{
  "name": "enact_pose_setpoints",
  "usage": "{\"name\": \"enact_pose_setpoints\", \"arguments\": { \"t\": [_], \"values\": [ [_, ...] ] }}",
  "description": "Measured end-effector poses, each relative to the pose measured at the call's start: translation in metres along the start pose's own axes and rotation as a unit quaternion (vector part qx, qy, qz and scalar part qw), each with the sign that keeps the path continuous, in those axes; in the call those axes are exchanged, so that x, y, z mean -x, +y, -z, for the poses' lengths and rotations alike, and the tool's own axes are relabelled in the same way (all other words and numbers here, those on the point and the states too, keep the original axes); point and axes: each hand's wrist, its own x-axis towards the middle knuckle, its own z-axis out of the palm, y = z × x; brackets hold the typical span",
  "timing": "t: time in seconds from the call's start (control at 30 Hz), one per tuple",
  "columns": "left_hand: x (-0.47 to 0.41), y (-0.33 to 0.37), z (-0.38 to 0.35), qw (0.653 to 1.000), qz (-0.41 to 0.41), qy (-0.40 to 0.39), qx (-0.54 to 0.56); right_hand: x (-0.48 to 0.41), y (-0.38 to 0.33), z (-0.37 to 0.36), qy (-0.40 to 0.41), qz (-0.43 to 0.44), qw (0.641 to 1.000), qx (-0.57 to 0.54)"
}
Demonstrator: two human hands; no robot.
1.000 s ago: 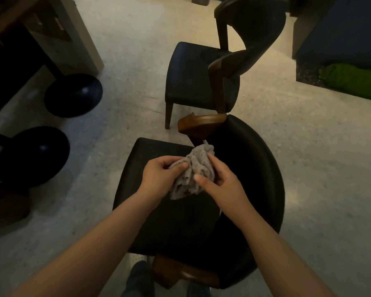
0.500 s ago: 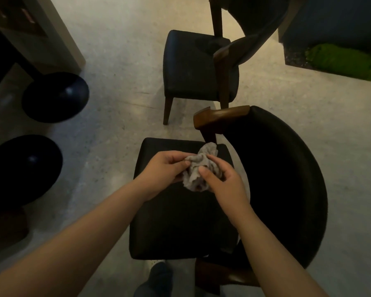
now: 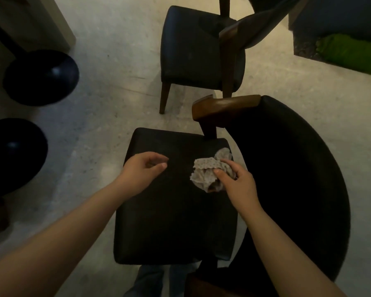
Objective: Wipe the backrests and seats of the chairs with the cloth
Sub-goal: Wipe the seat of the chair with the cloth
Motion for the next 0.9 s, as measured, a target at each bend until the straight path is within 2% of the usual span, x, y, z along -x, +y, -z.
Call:
{"name": "enact_pose_setpoints", "arguments": {
  "t": [0.13,0.33,0.47,0.6,0.77,0.9],
  "values": [
    [-0.03,-0.033,-0.02,0.998,0.014,-0.017,-0.055,-0.035,0.037,-0.005,0.0,-0.007,0.995,0.098],
    [-0.067,-0.102,-0.053,0.989,0.04,-0.03,-0.142,-0.073,0.084,-0.039,-0.053,-0.053,0.986,0.15],
    [-0.086,-0.135,-0.063,0.971,0.009,-0.028,-0.236,-0.087,0.102,-0.071,-0.071,-0.053,0.972,0.218],
    [-0.101,-0.149,-0.065,0.964,0.004,-0.042,-0.262,-0.099,0.11,-0.107,-0.036,-0.025,0.96,0.278],
    [-0.112,-0.158,-0.063,0.961,-0.006,0.01,-0.275,-0.11,0.127,-0.147,-0.021,0.015,0.95,0.311],
    [-0.113,-0.167,-0.06,0.953,0.007,0.034,-0.3,-0.102,0.15,-0.154,0.003,0.068,0.923,0.378]
  ]
}}
